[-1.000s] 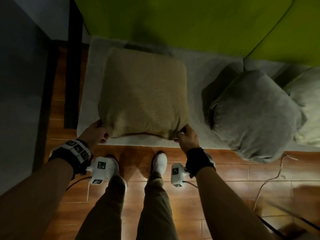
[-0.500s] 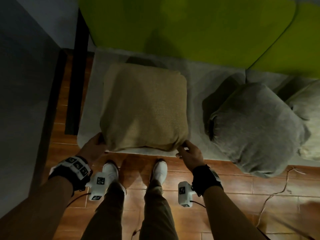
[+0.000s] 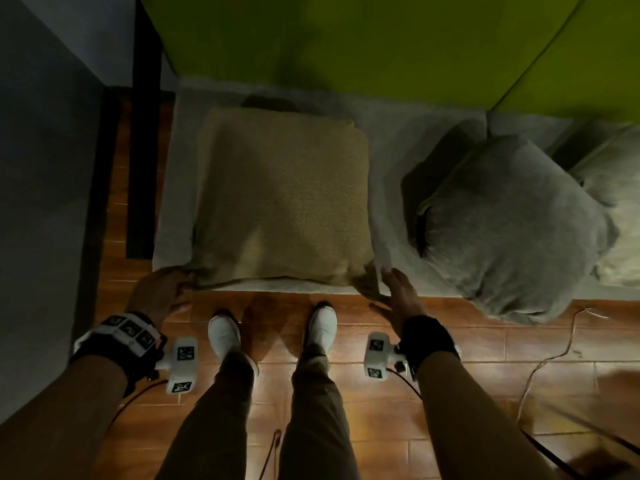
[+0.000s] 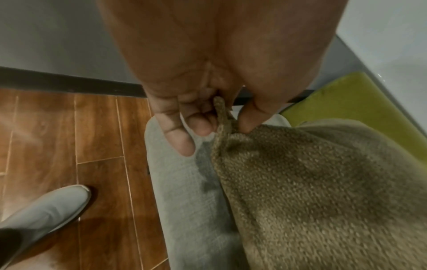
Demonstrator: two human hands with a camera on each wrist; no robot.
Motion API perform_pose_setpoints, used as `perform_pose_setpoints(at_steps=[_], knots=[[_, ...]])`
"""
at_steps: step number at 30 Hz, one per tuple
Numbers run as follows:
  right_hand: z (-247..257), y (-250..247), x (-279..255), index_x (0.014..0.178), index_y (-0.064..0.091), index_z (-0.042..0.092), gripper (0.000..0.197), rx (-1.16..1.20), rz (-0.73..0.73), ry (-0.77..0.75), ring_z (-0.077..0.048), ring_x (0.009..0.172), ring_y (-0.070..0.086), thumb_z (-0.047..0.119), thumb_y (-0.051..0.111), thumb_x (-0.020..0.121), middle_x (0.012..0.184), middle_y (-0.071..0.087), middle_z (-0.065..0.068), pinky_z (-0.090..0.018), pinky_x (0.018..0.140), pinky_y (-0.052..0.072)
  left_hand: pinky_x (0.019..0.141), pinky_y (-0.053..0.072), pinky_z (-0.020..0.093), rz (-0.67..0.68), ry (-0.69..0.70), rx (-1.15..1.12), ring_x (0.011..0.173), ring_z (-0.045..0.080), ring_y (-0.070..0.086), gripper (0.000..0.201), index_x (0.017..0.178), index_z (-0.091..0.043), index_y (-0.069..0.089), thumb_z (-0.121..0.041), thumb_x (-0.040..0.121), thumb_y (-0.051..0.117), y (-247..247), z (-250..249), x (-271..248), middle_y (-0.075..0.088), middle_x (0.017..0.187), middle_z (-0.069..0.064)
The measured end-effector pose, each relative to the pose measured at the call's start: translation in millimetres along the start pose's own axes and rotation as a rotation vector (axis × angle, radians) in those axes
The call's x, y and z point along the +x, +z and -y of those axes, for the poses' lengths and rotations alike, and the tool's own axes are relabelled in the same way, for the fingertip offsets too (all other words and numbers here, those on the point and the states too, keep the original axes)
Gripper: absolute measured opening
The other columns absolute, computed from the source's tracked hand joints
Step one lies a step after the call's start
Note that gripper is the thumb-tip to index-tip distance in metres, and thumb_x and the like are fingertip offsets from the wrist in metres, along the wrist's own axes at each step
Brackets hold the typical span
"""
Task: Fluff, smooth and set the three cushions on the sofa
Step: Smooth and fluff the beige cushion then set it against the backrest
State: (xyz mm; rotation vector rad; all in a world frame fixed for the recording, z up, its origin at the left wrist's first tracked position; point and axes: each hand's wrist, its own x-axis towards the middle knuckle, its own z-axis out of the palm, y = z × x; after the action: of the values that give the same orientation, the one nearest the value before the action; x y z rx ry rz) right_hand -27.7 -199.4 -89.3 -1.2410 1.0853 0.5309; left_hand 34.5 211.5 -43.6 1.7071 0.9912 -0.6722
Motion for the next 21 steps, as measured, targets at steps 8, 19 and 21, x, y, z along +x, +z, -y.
perform_pose_setpoints(at_steps=[8, 19, 21], knots=[[-2, -14, 6, 0.103, 0.072, 0.018, 0.021, -0.409, -0.259, -0.133, -0.024, 0.079, 0.074, 0.022, 0.081, 0.084, 0.093, 0.077, -0.011, -0.037, 0.071, 0.061, 0.077, 0.054, 0.03, -0.11, 0.054, 0.122, 0.102, 0.035, 0.062, 0.03, 0.127, -0.005, 0.06, -0.015, 0.098, 0.059, -17, 2, 6, 0.062, 0.119, 0.02], [50, 75, -63, 0.159, 0.021, 0.033, 0.063, -1.147, -0.239, -0.929, -0.026, 0.156, 0.007, 0.058, 0.028, 0.102, 0.169, 0.015, -0.003, -0.049, 0.123, 0.009, 0.118, 0.015, 0.053, -0.185, 0.833, 0.834, 0.151, 0.033, 0.008, 0.076, 0.156, -0.033, 0.018, -0.061, 0.093, 0.048, 41, -72, -58, 0.003, 0.167, 0.006], [53, 99, -56, 0.159, 0.003, 0.042, 0.064, -1.137, -0.189, -0.933, -0.021, 0.155, -0.013, 0.063, 0.022, 0.102, 0.169, -0.008, 0.006, -0.05, 0.125, -0.005, 0.118, 0.003, 0.057, -0.152, 1.06, 1.099, 0.153, 0.036, -0.001, 0.083, 0.157, -0.038, 0.008, -0.074, 0.088, 0.035, 74, -90, -46, -0.007, 0.167, 0.008]])
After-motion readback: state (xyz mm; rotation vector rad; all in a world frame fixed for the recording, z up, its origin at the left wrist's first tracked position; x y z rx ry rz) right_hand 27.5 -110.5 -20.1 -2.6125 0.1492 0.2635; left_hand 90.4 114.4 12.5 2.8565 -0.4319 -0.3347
